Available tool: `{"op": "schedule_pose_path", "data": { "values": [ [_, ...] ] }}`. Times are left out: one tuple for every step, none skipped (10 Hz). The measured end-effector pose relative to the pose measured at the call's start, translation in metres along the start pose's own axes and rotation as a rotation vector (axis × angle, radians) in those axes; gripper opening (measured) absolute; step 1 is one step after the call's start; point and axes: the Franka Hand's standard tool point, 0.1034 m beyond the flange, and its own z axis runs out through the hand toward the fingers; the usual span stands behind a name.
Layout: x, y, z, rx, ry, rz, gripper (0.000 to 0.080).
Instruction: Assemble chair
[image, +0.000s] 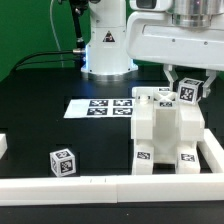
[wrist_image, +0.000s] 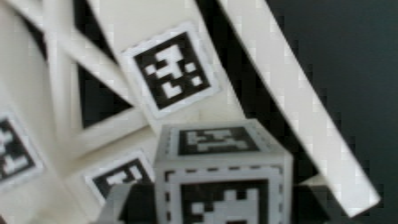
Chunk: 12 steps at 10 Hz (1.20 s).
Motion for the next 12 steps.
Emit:
{"op": "schedule_pose_path", "data": {
  "values": [
    [0.0007,-0.0001,0.0000,0.008,0.004,0.120,0.0281],
    [0.0006,-0.0008,0.0001,0.023,0.000,0.266,0.0281],
    [0.0006,-0.0027,0.0005,0.062,0.002,0.431,0.0282],
    [0.0012,-0.0032,0.0008,0.096,-0.002,0.533,0.0282],
    [0.0016,-0.0033,0.0007,0.122,-0.009,0.639,0.0282],
    [0.0006,-0.0039,0.0009,0.133,-0.024,0.728,0.0282],
    [0.0000,-0.0049,0.0010,0.134,-0.027,0.753,0.0282],
    [0.0000,-0.0048,0.0011,0.134,-0.027,0.749,0.0289],
    [-0.0001,-0.0047,0.0016,0.133,-0.026,0.735,0.0289],
    [-0.0002,-0.0045,0.0018,0.132,-0.023,0.688,0.0494],
    [-0.0007,-0.0027,0.0014,0.115,-0.027,0.542,0.0494],
    [0.0019,-0.0032,0.0002,0.127,-0.007,0.381,0.0616]
  ]
}}
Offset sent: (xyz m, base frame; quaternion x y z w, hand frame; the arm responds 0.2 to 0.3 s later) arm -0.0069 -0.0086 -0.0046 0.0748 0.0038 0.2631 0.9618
